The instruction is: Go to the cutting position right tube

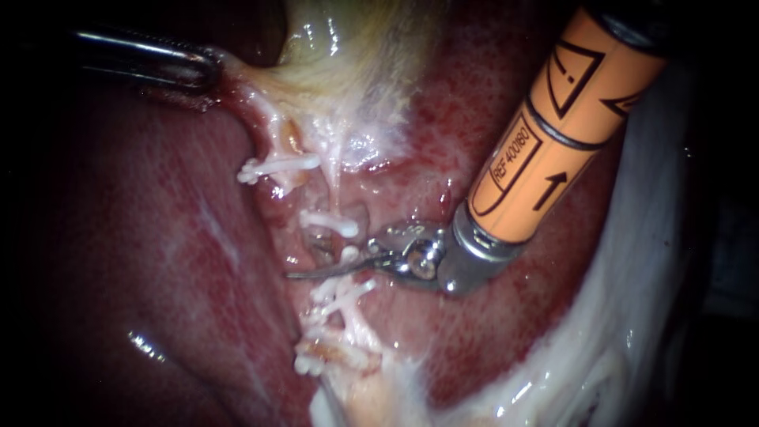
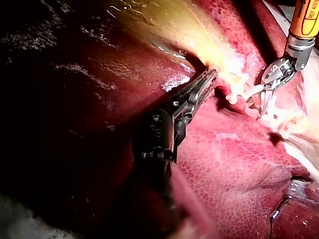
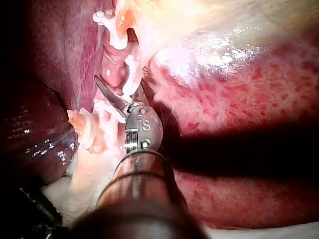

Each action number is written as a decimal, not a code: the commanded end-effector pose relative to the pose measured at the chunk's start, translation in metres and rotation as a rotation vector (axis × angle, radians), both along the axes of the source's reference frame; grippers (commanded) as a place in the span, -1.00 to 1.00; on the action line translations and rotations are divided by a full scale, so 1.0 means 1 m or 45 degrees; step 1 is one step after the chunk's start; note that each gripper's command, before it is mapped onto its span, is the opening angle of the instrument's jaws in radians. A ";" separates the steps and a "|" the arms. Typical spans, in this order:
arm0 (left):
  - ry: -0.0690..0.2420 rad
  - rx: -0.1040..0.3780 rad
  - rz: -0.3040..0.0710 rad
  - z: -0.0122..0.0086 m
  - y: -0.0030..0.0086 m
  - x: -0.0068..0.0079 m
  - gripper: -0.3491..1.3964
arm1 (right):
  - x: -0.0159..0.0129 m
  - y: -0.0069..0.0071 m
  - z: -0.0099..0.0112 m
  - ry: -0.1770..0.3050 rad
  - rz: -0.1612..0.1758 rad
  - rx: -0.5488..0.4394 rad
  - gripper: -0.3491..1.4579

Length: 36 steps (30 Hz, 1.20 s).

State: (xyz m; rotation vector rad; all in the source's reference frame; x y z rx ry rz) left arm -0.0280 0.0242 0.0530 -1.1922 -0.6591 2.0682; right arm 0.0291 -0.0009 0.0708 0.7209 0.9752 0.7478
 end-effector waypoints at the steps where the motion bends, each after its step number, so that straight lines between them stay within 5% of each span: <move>1: -0.001 0.000 0.001 0.0000 0.0000 0.0000 -1.00 | -0.0001 0.0001 -0.0001 0.002 -0.002 0.001 0.99; 7: -0.001 0.000 0.001 -0.0001 0.0000 0.0001 -1.00 | -0.0015 0.0003 -0.0012 0.035 -0.030 0.025 0.99; 15: -0.001 0.001 0.001 -0.0001 0.0000 0.0001 -1.00 | -0.0049 0.0008 -0.0040 0.206 -0.200 0.090 0.99; 24: -0.001 0.001 0.001 -0.0002 0.0000 0.0001 -1.00 | -0.0047 -0.0002 -0.0038 0.336 -0.351 0.114 0.99; 36: -0.001 0.001 0.000 -0.0002 0.0000 0.0001 -1.00 | -0.0055 0.0026 -0.0041 0.420 -0.468 0.304 0.99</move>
